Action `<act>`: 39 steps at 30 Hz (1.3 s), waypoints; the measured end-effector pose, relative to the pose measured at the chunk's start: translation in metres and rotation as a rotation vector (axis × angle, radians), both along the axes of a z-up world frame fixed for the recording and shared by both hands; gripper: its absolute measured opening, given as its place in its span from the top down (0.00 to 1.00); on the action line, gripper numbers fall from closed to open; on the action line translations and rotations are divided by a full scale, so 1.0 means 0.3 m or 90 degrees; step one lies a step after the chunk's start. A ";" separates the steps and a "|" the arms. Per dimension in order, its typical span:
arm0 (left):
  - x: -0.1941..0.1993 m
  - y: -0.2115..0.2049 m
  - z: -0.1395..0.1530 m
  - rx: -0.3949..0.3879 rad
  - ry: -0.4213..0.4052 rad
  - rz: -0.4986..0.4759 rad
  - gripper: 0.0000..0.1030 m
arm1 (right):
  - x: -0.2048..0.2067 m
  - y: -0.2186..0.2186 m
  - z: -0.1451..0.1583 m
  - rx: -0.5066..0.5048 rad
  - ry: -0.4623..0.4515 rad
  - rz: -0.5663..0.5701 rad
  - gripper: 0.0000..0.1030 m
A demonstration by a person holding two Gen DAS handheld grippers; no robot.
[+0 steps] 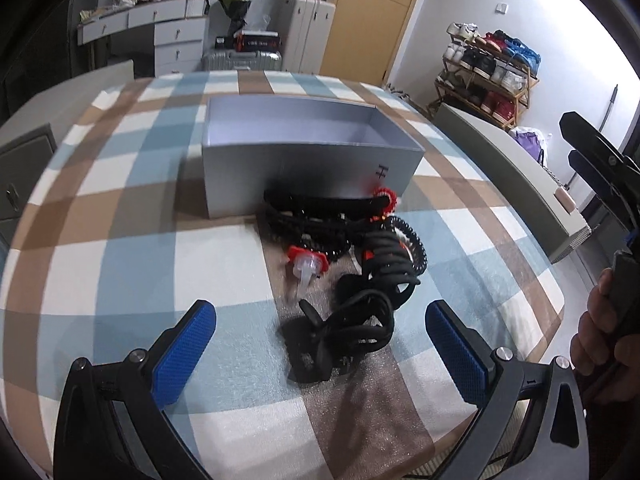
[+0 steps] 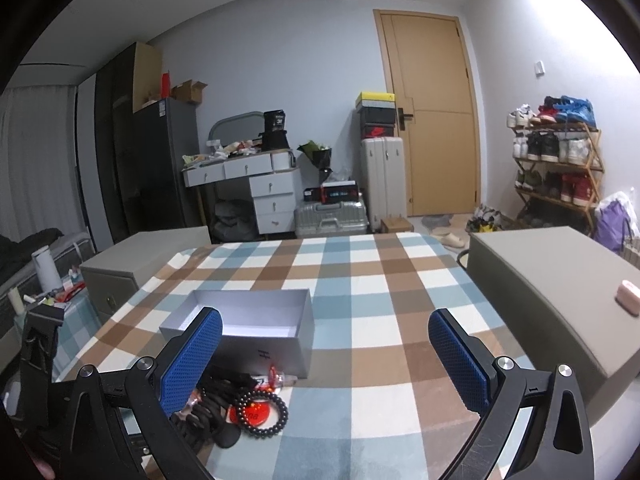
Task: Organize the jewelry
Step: 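Lower the right tool onto the black hair ties and close it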
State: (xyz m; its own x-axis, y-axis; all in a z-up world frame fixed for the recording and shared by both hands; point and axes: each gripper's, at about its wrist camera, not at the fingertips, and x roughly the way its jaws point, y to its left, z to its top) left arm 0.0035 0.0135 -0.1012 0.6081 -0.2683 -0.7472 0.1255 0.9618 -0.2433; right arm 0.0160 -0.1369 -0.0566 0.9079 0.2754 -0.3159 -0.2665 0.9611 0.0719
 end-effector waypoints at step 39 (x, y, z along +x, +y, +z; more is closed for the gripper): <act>-0.058 0.180 0.045 -0.014 -0.056 0.006 0.62 | 0.021 0.240 -0.230 0.004 0.219 0.245 0.08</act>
